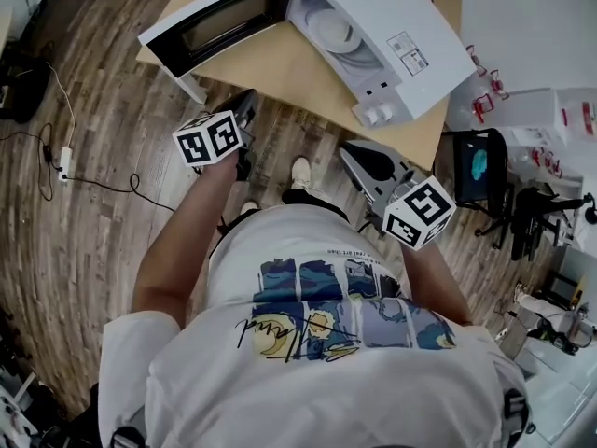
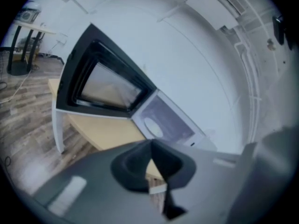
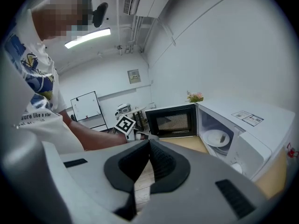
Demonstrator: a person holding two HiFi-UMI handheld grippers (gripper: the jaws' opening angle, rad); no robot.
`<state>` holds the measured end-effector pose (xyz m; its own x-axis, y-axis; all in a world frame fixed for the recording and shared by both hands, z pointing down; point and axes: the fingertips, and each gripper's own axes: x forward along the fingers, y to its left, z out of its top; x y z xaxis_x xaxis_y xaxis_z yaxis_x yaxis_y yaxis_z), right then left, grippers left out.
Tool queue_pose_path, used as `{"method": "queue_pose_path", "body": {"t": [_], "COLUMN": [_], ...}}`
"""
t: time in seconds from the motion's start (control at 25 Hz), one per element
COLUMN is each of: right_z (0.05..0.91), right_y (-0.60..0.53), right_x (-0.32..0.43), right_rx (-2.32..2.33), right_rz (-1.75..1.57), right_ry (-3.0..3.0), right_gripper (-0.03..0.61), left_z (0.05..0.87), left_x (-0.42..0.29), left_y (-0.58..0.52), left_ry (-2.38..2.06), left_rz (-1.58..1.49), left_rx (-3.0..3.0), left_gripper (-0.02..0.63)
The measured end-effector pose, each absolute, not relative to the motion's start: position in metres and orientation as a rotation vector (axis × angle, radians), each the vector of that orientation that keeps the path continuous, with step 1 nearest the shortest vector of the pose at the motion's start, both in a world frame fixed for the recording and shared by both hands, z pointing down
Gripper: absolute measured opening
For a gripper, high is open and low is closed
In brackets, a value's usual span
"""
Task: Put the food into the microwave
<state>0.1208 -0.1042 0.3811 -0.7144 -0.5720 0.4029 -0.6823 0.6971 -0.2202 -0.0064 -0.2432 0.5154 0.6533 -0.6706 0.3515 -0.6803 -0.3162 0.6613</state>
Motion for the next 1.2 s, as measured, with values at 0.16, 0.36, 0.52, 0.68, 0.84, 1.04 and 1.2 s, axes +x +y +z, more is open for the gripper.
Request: {"method": "queue_pose_path", "body": {"t": [0.16, 0.36, 0.52, 0.68, 0.84, 1.04, 1.2], "right_z": [0.384, 0.387, 0.388, 0.391, 0.394, 0.389, 0.389], "right_y": [-0.087, -0.064, -0.044, -0.027, -0.011, -0.003, 0.006], "right_x": [0.112, 0.095, 0.087, 0.084, 0.078, 0.073, 0.070], "right_rx": [1.035, 1.091, 1.144, 1.198, 1.210, 1.230, 1.235], "right_rz": [0.512, 0.521, 0.507, 0.508, 0.514, 0.501, 0.498], "right_ry": [-2.594, -2.580, -2.566, -2.550, -2.535, -2.546, -2.544], "right_gripper": [0.008, 0.008, 0.008, 0.008, 0.008, 0.008, 0.008], "left_z": [0.499, 0.481, 0.467, 0.460, 0.454, 0.441, 0.437], "left_x": [-0.020, -0.031, -0.040, -0.049, -0.053, -0.052, -0.050], "left_y": [-0.214, -0.166, -0.126, -0.096, -0.076, -0.060, -0.050], "left_ry": [-0.994, -0.872, -0.763, -0.713, -0.678, -0.643, -0.618], "left_rz": [0.037, 0.088, 0.137, 0.193, 0.222, 0.208, 0.208], "left_rx": [2.112, 2.224, 2.309, 2.383, 2.432, 2.475, 2.495], "left_gripper": [0.008, 0.008, 0.008, 0.008, 0.008, 0.008, 0.008]}}
